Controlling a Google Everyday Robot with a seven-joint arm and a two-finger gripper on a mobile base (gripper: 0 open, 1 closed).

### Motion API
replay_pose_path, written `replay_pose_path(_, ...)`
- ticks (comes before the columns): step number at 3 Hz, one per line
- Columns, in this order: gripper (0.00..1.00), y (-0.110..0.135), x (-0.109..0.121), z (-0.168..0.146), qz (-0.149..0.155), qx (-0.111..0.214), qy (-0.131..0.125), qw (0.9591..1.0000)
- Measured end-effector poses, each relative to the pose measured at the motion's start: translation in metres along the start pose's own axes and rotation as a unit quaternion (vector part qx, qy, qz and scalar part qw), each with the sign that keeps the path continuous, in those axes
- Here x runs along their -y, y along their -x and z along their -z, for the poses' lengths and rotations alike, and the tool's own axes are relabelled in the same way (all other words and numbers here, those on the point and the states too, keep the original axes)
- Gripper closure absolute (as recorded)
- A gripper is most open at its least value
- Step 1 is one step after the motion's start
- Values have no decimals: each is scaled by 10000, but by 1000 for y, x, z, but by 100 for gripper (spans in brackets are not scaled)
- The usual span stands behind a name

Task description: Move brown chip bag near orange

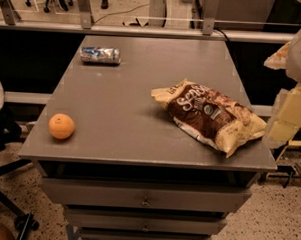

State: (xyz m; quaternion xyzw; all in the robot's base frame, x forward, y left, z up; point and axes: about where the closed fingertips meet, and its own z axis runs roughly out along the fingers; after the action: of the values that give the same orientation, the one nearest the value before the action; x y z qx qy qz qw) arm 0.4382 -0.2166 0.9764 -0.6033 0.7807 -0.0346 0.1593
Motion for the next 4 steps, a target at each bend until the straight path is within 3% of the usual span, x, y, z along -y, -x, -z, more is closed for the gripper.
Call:
replay_pose_path(1, 0, 0, 0, 0, 0, 0, -1, 10000)
replay_pose_path(2, 0, 4, 20, -12, -248, 106, -3, 9996)
replay_pose_path(3, 0, 17, 61, -43, -751, 352, 2, 9966)
replay_pose_path(4, 0, 17, 61, -43, -751, 352, 2, 9966)
